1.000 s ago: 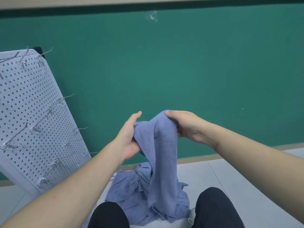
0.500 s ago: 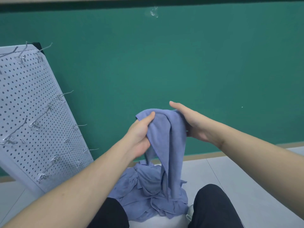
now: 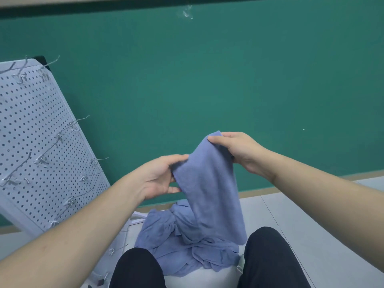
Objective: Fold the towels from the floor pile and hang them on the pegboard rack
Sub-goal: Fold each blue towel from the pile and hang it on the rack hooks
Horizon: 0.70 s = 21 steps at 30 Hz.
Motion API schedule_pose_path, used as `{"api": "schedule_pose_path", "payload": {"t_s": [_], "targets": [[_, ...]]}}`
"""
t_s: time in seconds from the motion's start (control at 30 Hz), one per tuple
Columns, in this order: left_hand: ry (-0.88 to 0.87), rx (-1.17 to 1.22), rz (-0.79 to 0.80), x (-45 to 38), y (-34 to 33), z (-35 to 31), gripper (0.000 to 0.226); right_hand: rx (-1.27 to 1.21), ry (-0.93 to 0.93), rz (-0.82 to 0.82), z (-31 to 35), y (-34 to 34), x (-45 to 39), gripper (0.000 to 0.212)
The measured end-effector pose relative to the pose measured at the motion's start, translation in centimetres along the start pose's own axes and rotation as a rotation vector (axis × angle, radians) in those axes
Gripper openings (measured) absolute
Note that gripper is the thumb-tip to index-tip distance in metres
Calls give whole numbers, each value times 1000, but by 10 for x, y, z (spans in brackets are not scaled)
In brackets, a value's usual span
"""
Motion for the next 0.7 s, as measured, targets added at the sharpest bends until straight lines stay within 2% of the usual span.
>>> {"api": "schedule_pose_path", "payload": {"t_s": [0.13, 0.3, 0.43, 0.47, 0.53, 0.6, 0.7], "targets": [[-43, 2, -78, -7, 2, 1, 23, 77, -15, 14, 2, 10, -2, 27], [-157, 54, -184, -14, -7, -14, 7, 215, -52, -16, 0, 23, -6, 32], [-228, 33, -194, -12, -17, -25, 14, 89, -80, -66, -4, 23, -8, 33], [-237, 23, -205, -11, -19, -27, 12, 39, -71, -97, -3, 23, -8, 31], [-249, 43, -241, -10, -18, -30, 12, -41, -88, -157, -2, 24, -8, 9], [-249, 69, -259, -7, -17, -33, 13, -58, -127, -134, 0, 25, -8, 18], [-211, -66, -212, 0, -19, -35, 22, 29, -153, -25, 6, 29, -7, 22]]}}
Point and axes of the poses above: each hand's wrist, its own x-axis away from the middle knuckle, its own y-axis out of the back of the hand, z = x × y, the point moved 3 cm from there along -x, towards the middle knuckle, and after that the axes turned 14 degrees about y, right-handed, at the moved point
